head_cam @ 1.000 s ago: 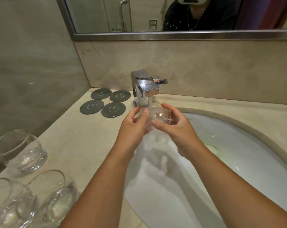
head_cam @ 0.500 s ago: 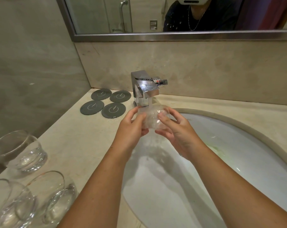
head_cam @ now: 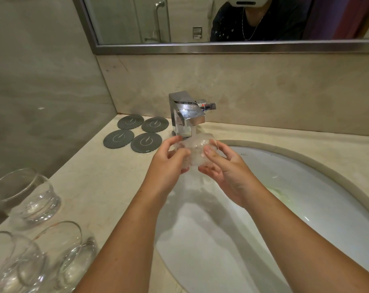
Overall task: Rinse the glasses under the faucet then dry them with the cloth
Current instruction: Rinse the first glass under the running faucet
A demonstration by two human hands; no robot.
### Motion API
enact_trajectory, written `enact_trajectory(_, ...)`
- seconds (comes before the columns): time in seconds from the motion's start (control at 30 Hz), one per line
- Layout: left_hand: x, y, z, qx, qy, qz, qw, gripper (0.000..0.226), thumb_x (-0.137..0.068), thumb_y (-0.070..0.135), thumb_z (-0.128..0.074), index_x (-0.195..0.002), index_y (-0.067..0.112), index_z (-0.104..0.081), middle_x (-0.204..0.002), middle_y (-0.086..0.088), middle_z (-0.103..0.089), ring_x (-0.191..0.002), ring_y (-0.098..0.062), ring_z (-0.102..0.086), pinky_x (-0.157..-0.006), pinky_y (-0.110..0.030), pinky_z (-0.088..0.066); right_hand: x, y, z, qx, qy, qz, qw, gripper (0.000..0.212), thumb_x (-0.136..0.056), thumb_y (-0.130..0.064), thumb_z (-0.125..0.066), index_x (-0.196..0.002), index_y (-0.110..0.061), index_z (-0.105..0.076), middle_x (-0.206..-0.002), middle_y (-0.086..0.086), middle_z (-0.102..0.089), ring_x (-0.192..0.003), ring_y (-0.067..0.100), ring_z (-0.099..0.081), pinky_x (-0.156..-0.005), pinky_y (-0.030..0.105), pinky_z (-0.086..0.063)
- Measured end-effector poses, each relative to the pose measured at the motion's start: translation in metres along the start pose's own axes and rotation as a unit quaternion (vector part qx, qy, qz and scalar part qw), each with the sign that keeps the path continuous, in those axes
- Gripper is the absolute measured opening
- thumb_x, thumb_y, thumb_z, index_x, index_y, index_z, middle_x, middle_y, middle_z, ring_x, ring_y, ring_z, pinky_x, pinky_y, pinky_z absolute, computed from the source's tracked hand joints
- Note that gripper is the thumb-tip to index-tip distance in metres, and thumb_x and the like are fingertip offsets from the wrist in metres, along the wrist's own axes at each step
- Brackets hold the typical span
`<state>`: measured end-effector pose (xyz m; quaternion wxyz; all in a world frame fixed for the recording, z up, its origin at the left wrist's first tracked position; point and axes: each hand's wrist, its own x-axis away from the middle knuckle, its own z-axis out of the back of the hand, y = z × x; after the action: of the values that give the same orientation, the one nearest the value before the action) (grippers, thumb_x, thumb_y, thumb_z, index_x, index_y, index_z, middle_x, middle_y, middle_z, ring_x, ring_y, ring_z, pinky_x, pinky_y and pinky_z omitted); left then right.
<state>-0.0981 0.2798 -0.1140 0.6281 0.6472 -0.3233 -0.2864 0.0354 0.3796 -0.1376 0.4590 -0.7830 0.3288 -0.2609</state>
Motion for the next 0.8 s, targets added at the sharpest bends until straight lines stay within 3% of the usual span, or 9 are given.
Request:
enact_trajectory(0.13, 0.0006, -0.0001, -0.0016, -0.001, 0.008, 0.004, 1.0, 0.022, -0.104, 0.019, -0.062, -0.119, 0.032, -0.072, -0.099, 0.0, -0.077, -0.09, -0.013, -0.072, -0.074, -0.027, -0.057, 0.0015, -0.001, -0.0025, 0.029, 0.01, 0.003, 1.0, 0.088, -0.074, -0.042, -0.088, -0.152, -0.019, -0.053, -0.113, 0.009, -0.073, -0.091, 0.025, -0.067, -0.077, 0.036, -0.059)
enact_trajectory(0.27, -0.0035, 0.002, -0.0008, 0.028, 0.048, 0.024, 0.998, 0.016, -0.106, 0.021, -0.058, -0.109, 0.028, -0.071, -0.102, -0.002, -0.077, -0.087, -0.016, -0.071, -0.073, -0.032, -0.057, 0.0055, -0.0057, -0.0018, 0.041, 0.0, 0.011, 0.999, 0.079, -0.085, -0.028, -0.084, -0.155, -0.032, -0.048, -0.122, 0.006, -0.074, -0.097, 0.023, -0.068, -0.068, 0.036, -0.054)
enact_trajectory(0.4, -0.003, 0.0015, -0.0011, 0.031, 0.037, 0.031, 0.998, 0.015, -0.106, 0.025, -0.059, -0.111, 0.026, -0.073, -0.105, -0.005, -0.077, -0.089, -0.019, -0.071, -0.073, -0.033, -0.058, 0.008, -0.0077, -0.0031, 0.056, -0.021, 0.016, 0.998, 0.077, -0.09, -0.021, -0.081, -0.156, -0.038, -0.045, -0.124, 0.005, -0.075, -0.098, 0.023, -0.066, -0.066, 0.036, -0.05)
enact_trajectory(0.5, 0.0001, 0.0016, -0.0032, 0.037, 0.018, 0.042, 0.998, 0.017, -0.108, 0.028, -0.059, -0.119, 0.024, -0.071, -0.105, -0.007, -0.076, -0.086, -0.021, -0.071, -0.074, -0.031, -0.059, 0.0077, -0.0071, -0.0037, 0.05, -0.013, 0.03, 0.998, 0.07, -0.092, -0.019, -0.079, -0.154, -0.033, -0.049, -0.113, 0.008, -0.072, -0.092, 0.022, -0.063, -0.067, 0.031, -0.052)
enact_trajectory(0.6, 0.0028, 0.0021, -0.0053, 0.044, -0.008, 0.042, 0.998, 0.023, -0.107, 0.027, -0.062, -0.13, 0.028, -0.066, -0.11, -0.006, -0.077, -0.092, -0.024, -0.073, -0.077, -0.03, -0.058, 0.0045, -0.0054, -0.0021, 0.022, 0.007, 0.025, 0.999, 0.069, -0.092, -0.019, -0.079, -0.154, -0.028, -0.049, -0.114, 0.012, -0.067, -0.087, 0.024, -0.061, -0.072, 0.031, -0.056)
enact_trajectory(0.7, 0.0045, 0.0018, -0.0065, 0.032, -0.026, 0.02, 0.999, 0.036, -0.104, 0.016, -0.064, -0.136, 0.033, -0.063, -0.107, -0.004, -0.077, -0.093, -0.017, -0.073, -0.083, -0.03, -0.059, 0.0012, -0.0036, -0.0008, 0.006, 0.007, 0.015, 1.0, 0.076, -0.088, -0.025, -0.082, -0.156, -0.026, -0.048, -0.114, 0.006, -0.075, -0.084, 0.024, -0.062, -0.073, 0.033, -0.056)
enact_trajectory(0.8, 0.005, 0.002, -0.0056, 0.023, -0.016, 0.002, 1.0, 0.036, -0.102, 0.012, -0.063, -0.131, 0.033, -0.067, -0.107, -0.005, -0.077, -0.095, -0.015, -0.072, -0.082, -0.029, -0.06, 0.0028, -0.0042, -0.003, 0.021, 0.008, 0.009, 1.0, 0.088, -0.078, -0.035, -0.085, -0.157, -0.027, -0.046, -0.108, -0.001, -0.078, -0.083, 0.022, -0.063, -0.07, 0.033, -0.055)
